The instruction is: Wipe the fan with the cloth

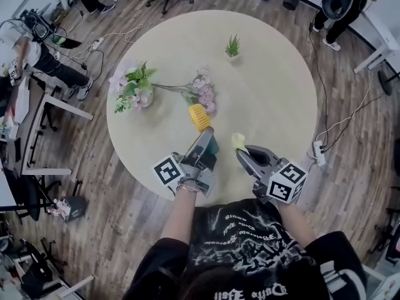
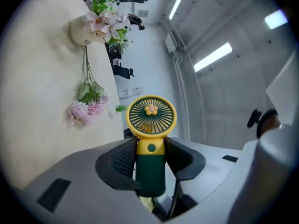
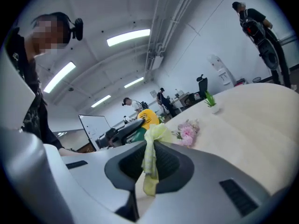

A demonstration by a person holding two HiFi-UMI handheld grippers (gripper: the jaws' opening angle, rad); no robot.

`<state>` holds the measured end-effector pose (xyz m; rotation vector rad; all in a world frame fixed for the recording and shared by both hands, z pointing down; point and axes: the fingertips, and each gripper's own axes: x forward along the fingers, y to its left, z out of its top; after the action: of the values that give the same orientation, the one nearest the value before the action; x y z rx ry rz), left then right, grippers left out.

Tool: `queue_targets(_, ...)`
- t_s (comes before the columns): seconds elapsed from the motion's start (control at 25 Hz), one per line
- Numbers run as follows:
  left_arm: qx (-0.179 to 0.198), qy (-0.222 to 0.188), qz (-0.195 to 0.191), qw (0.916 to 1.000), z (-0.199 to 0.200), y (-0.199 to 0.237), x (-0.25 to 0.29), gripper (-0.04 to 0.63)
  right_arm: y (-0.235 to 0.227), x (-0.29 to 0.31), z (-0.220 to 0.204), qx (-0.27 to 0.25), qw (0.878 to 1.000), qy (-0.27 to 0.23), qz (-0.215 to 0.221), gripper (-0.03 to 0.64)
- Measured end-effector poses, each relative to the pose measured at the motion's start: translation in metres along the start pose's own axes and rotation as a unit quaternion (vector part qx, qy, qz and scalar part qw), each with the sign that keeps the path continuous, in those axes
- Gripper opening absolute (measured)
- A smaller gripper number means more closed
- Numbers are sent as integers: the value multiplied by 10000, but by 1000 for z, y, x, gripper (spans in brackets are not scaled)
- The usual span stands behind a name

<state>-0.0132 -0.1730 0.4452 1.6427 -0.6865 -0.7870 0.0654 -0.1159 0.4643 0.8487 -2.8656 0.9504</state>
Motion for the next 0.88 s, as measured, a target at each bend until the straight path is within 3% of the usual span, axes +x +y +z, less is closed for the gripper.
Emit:
queue_targets(0.16,-684,-498,-842,9928,14,-38,1,198,48,7,29,-490,9955,-343,740,41)
queue_targets(0.28,-1220,-908,-1312,9796,23,-53,-5,198,79,16,40,-887,9891,-411,1103,41)
queue_targets(0.4,-1604,-1194,-1525,9679,26,-60,-8,198,99,24,46,-1430,9811,-403,1241,41)
queue_targets(0.52,-1741,-1406,-1556,9621,26,-64,-9,198,114,28,60,-1957,9707,-536,1288,41)
queue_targets(0.68,-1841,-1142,-1812,9593,13,-73,-5,198,120,31,81,-1858,9689,-1018,1280,41)
queue_targets(0.88,-1956,-710,-2138,9544,-4,-88,1,198,116,31,99,-1780,9683,-1202,1274,41)
